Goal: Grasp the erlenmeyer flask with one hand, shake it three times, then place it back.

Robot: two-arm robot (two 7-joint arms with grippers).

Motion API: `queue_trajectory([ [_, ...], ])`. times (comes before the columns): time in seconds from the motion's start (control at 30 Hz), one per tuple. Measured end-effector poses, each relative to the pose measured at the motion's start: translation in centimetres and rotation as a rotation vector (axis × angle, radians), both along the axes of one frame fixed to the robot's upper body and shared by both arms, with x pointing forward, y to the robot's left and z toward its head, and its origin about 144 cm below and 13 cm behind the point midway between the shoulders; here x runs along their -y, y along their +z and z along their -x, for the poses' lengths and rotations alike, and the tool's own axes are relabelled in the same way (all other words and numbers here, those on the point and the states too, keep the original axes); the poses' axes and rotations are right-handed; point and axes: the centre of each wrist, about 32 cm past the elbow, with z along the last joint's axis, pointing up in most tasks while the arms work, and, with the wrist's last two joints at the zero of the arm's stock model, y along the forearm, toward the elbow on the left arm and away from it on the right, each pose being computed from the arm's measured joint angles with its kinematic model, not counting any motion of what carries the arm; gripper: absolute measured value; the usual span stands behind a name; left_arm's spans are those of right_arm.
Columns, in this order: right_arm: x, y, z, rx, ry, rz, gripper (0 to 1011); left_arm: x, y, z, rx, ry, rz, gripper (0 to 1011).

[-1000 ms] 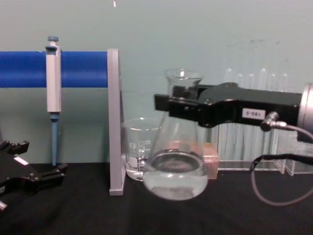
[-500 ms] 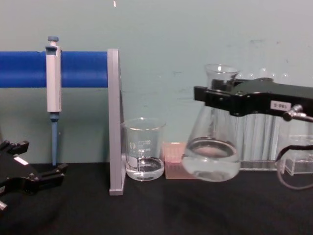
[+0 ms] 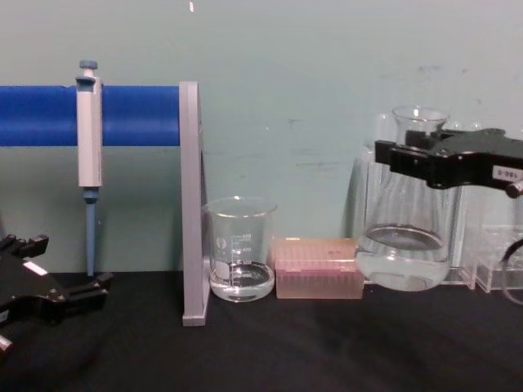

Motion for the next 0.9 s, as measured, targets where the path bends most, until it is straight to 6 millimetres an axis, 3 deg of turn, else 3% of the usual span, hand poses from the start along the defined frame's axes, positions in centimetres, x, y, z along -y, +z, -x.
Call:
queue_trajectory([
  [0.43, 0.84, -0.15, 0.10, -0.002, -0.052, 0.004, 453, 0.00, 0.00, 0.00, 0.000, 0.000, 0.000, 1001],
  [0.9, -0.09, 0.09, 0.36, 0.002, -0.007, 0.000, 453, 0.00, 0.00, 0.00, 0.000, 0.000, 0.000, 1001],
])
